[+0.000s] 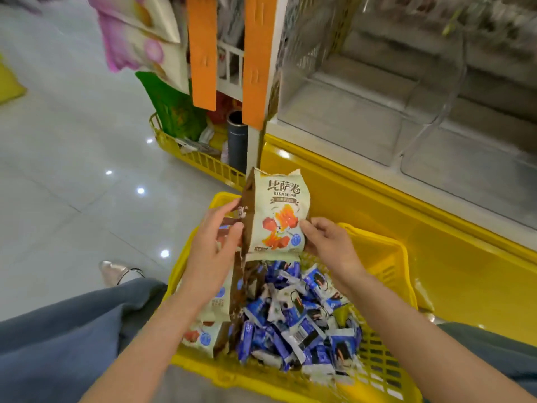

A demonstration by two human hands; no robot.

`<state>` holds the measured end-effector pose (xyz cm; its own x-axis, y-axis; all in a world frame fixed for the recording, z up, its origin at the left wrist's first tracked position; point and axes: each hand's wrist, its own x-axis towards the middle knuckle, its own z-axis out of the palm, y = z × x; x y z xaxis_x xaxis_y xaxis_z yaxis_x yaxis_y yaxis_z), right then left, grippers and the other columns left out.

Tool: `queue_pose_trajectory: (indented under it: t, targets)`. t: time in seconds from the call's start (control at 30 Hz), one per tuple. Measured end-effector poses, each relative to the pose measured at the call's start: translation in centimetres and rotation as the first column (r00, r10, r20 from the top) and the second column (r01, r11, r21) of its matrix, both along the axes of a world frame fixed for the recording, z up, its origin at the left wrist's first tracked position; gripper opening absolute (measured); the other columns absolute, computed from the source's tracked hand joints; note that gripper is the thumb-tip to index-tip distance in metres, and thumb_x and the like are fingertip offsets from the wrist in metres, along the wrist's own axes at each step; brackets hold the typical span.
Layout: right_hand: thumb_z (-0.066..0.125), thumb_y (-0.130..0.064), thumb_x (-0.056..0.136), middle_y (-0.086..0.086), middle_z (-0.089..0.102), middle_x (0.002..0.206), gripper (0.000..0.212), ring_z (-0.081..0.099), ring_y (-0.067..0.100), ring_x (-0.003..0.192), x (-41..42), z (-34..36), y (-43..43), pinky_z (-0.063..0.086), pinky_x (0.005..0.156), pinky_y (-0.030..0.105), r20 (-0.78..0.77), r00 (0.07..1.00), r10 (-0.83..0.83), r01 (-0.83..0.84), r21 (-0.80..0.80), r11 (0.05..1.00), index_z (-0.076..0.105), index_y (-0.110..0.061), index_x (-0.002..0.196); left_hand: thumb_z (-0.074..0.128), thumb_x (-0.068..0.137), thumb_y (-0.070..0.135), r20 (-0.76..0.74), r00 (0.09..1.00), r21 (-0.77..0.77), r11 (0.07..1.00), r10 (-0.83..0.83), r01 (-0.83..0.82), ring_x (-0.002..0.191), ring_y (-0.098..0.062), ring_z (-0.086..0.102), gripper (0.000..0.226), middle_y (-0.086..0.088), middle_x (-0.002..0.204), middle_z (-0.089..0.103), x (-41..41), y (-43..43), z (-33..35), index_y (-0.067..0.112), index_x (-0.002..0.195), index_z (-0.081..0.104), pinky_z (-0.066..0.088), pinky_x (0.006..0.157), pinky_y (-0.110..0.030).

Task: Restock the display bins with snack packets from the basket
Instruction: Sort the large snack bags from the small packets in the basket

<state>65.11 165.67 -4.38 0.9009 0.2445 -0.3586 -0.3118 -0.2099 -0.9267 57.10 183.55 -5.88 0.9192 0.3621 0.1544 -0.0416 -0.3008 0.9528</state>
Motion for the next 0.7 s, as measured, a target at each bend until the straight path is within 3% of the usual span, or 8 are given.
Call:
queue_pose_trajectory:
  t: [0.07,0.13,0.2,0.23,0.3,0.4,0.57,0.7]
  targets:
    - [0.055,-0.019,0.093,0.013,0.07,0.089,0.021,0.067,0.019,0.079,0.8,-0.2,3.1,0.057,0.075,0.034,0.028,0.998,-0.063,0.063,-0.026,0.998,0.055,-0.007,0.077,0.046,0.096,0.02,-0.015,0.992,0.219,0.968,0.126,-0.12,0.104,0.003,0.05,0.032,0.018,0.111,0.05,-1.0,3.5,-1.8,0.037,0.123,0.05,0.04,0.087,-0.013]
    - [0.055,-0.017,0.094,0.017,0.066,0.093,0.019,0.063,0.022,0.08,1.0,-0.9,5.9,0.053,0.083,0.041,-0.032,0.995,-0.094,0.092,-0.034,0.995,0.053,-0.007,0.078,0.043,0.097,0.019,-0.163,0.962,0.282,0.945,0.217,-0.165,0.109,-0.013,0.051,0.032,0.002,0.118,0.049,-2.1,6.1,-4.1,0.023,0.128,0.05,0.039,0.09,-0.026]
    - [0.055,-0.014,0.094,0.018,0.065,0.102,0.012,0.063,0.019,0.079,0.8,-2.1,7.9,0.053,0.081,0.033,-0.206,0.973,-0.105,0.101,-0.033,0.994,0.057,-0.003,0.098,0.038,0.099,0.024,-0.383,0.902,0.218,0.969,0.196,-0.118,0.11,-0.024,0.054,0.033,-0.008,0.121,0.053,-3.0,7.5,-6.2,0.019,0.13,0.047,0.041,0.091,-0.032]
    - [0.054,-0.012,0.094,0.02,0.064,0.109,0.02,0.065,0.021,0.082,0.5,-2.6,8.5,0.052,0.081,0.03,-0.298,0.949,-0.098,0.089,-0.041,0.995,0.055,0.001,0.109,0.036,0.099,0.028,-0.475,0.87,0.135,0.988,0.135,-0.079,0.107,-0.025,0.056,0.034,-0.008,0.119,0.056,-3.4,7.6,-7.0,0.019,0.131,0.045,0.043,0.091,-0.034]
    - [0.052,-0.011,0.095,0.02,0.062,0.119,0.023,0.065,0.018,0.078,0.1,-3.5,9.2,0.053,0.075,0.027,-0.353,0.935,-0.044,0.015,-0.085,0.996,0.052,0.002,0.113,0.035,0.099,0.034,-0.559,0.829,-0.04,0.998,0.026,-0.058,0.1,-0.022,0.06,0.031,-0.004,0.11,0.061,-3.9,7.3,-8.3,0.021,0.126,0.044,0.048,0.087,-0.036]
    - [0.05,-0.012,0.096,0.017,0.064,0.118,0.022,0.063,0.015,0.078,0.5,-3.8,9.3,0.054,0.059,0.021,-0.325,0.946,-0.011,-0.037,-0.143,0.989,0.053,0.003,0.113,0.035,0.099,0.035,-0.552,0.832,-0.162,0.971,0.057,-0.174,0.091,-0.019,0.062,0.023,-0.001,0.096,0.063,-4.1,6.7,-9.2,0.019,0.107,0.05,0.05,0.074,-0.032]
    - [0.053,-0.011,0.095,0.017,0.066,0.112,0.015,0.065,0.017,0.08,1.4,-4.2,9.4,0.054,0.056,0.019,-0.239,0.971,-0.01,-0.041,-0.206,0.978,0.055,-0.002,0.106,0.032,0.1,0.033,-0.539,0.839,-0.142,0.974,0.075,-0.178,0.083,-0.019,0.058,0.019,-0.004,0.087,0.058,-3.0,6.8,-9.5,0.025,0.088,0.045,0.045,0.07,-0.032]
    - [0.054,-0.012,0.093,0.018,0.059,0.122,0.042,0.063,0.026,0.102,2.2,-4.2,9.8,0.054,0.073,0.029,-0.126,0.991,-0.048,0.014,-0.26,0.966,0.038,0.003,0.129,0.032,0.1,0.03,-0.527,0.848,-0.037,0.995,0.062,-0.095,0.083,-0.019,0.054,0.02,-0.003,0.087,0.055,-0.8,7.5,-9.2,0.025,0.085,0.045,0.038,0.07,-0.03]
